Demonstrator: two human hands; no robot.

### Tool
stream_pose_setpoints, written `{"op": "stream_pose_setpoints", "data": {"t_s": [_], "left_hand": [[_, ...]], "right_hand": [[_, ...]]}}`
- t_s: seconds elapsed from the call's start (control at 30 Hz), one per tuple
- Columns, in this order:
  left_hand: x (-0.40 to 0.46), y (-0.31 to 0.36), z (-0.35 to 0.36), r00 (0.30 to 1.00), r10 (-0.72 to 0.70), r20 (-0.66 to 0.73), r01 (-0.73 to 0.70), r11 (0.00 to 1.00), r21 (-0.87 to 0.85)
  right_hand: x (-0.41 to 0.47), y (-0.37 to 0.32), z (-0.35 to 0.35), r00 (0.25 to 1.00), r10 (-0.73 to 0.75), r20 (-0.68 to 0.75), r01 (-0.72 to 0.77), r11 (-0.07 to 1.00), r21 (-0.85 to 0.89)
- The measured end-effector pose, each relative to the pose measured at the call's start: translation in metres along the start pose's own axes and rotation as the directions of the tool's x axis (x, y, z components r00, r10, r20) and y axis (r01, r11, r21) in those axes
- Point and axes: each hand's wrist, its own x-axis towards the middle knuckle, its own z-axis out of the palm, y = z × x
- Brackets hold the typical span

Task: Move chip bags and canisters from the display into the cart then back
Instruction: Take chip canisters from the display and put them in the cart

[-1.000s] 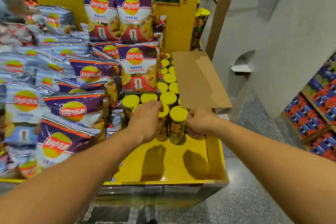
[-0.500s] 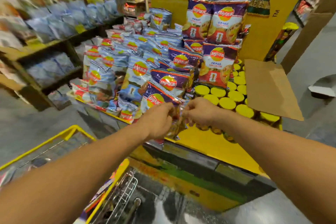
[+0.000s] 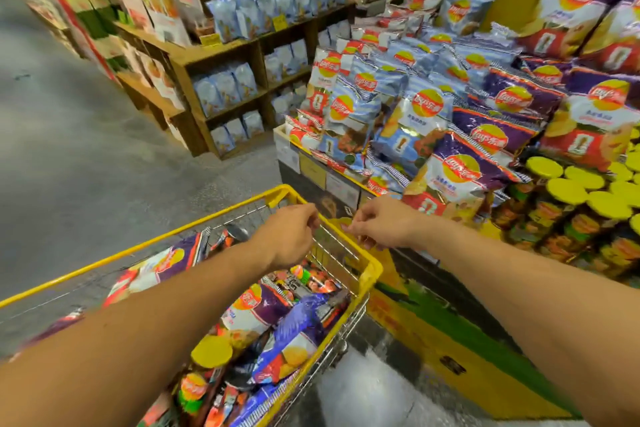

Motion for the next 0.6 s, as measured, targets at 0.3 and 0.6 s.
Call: {"op": "stream_pose_setpoints", "data": {"t_s": [0.3,0.6], "left_hand": [[-0.020,-0.111,0.017,0.975,-0.220,0.013,0.220,0.976,-0.005],[0.025,-0.158,0.066,0.942,-0.269,0.202,0.278,0.960,-0.018]], "right_hand": [[0.064,-0.015,0.077,0.994,0.063,0.093,-0.045,0.982,-0.186],[0.156,0.021,0.123,0.959,0.180,0.217,-0.093,0.928,-0.361]]}}
